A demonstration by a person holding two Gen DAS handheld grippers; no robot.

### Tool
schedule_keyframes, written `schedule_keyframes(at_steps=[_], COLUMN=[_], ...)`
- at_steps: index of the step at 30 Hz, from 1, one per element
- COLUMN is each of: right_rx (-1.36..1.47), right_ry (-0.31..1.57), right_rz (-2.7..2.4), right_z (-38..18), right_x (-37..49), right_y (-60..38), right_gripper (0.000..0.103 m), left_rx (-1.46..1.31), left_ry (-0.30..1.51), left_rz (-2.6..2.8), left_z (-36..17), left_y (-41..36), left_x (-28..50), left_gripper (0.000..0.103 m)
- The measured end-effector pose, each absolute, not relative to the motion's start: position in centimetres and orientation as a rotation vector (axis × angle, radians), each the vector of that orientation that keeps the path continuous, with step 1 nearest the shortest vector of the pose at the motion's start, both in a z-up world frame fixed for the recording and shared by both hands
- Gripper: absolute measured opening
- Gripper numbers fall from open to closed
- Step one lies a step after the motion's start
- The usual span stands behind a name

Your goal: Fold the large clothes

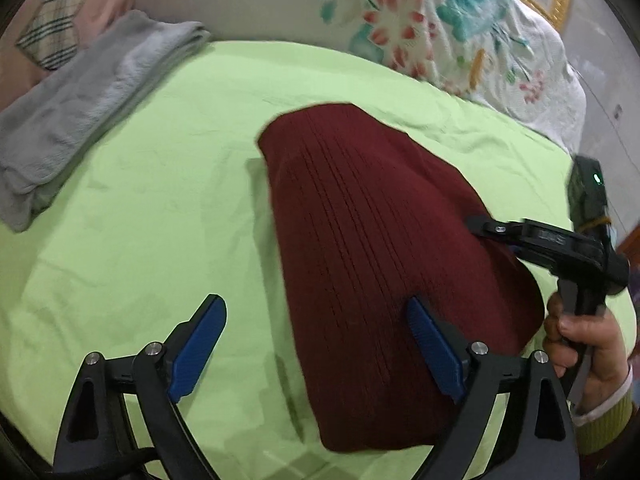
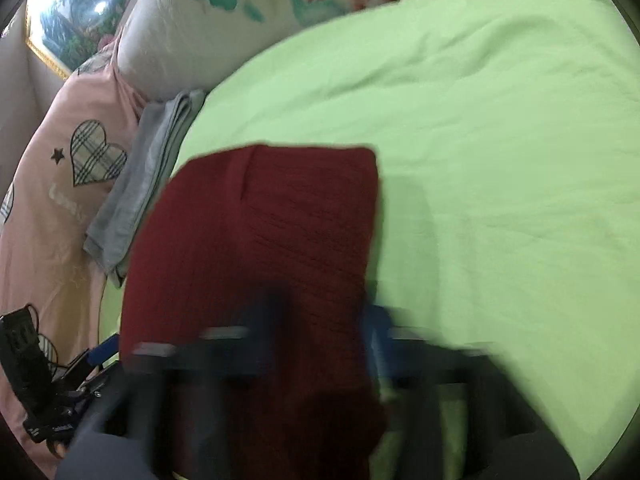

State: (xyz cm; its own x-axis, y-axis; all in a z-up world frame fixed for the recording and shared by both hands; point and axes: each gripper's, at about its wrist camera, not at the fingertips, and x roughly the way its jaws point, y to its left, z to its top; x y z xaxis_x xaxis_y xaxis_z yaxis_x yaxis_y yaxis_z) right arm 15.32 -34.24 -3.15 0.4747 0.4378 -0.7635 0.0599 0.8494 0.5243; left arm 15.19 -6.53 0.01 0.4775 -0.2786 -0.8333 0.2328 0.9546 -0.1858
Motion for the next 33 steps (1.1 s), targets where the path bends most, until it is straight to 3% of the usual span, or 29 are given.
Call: schedule_keyframes(at_steps=[1, 3, 9, 15, 17, 20, 23, 33], right_rx=[0.502, 0.465, 0.465, 0.496, 0.472, 0.461, 0.453, 0.371], right_ry=[1.036, 0.981, 1.038, 1.022, 1.002, 0.954, 0.919, 0.948], right_rz=[0.238, 0.225, 0.168, 0.130, 0.124, 0.142, 0.166, 0.219], right_z=[-2.4, -0.9, -3.3, -1.9, -0.6, 1.4, 2.8, 3.1], right_x=[15.3, 14.9, 14.6, 13.4, 12.1, 10.0, 7.5, 1.1], right_y=[-34.0, -34.0, -34.9, -35.8, -35.6, -35.2, -34.6, -32.0], right_gripper=[0.012, 0.011, 0.011, 0.035, 0.049, 0.058, 0.066, 0.079], left_rx=[-0.047, -0.038, 0.019, 0.020, 0.010, -0.005, -0.010, 0.050], left_ry=[1.030, 1.019, 1.007, 1.007, 1.005, 0.992, 0.981, 1.018], left_rz=[-0.323, -0.359, -0.360, -0.343, -0.338, -0.322, -0.307, -0.210], left_z=[0.0, 0.4, -0.7, -0.5, -0.1, 0.8, 1.4, 0.2], left_y=[-6.7, -7.2, -9.1, -9.2, -8.8, -7.8, -7.1, -4.4], left_x=[15.4, 15.3, 14.6, 14.0, 13.6, 12.6, 11.2, 5.6], left_gripper=[0.088, 0.076, 0.076, 0.076, 0.077, 0.077, 0.077, 0.085])
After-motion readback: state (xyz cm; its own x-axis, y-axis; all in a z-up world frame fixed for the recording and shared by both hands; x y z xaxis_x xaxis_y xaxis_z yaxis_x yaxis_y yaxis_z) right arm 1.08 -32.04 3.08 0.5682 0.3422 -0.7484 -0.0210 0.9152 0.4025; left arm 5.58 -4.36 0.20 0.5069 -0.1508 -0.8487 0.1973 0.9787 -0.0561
